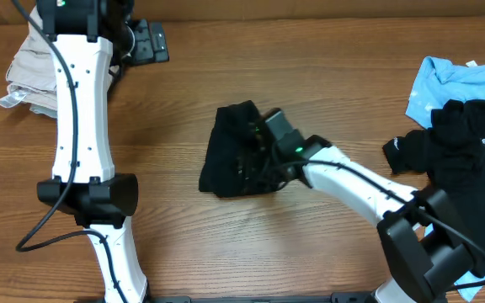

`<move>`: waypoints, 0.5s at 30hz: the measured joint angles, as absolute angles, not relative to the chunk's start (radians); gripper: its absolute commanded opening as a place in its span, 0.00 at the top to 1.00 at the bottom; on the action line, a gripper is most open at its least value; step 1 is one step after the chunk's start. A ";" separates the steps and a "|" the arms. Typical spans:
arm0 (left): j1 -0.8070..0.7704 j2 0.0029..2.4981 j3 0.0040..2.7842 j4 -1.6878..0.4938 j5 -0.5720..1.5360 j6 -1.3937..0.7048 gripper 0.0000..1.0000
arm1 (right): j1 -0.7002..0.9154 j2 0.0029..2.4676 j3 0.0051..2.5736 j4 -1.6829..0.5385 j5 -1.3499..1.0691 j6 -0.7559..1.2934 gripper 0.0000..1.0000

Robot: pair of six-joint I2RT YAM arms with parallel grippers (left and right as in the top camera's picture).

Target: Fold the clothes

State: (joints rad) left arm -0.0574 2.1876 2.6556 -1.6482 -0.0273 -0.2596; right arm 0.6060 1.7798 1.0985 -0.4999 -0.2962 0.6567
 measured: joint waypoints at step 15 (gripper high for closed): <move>-0.059 2.188 2.560 -1.560 -0.027 -0.258 0.00 | 0.526 1.720 1.174 -0.659 -0.300 0.619 0.34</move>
State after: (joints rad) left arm -0.0589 2.1883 2.5595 -1.5597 -0.0273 -0.2577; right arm 0.5262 1.7195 1.1736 -0.6594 -0.3000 0.6186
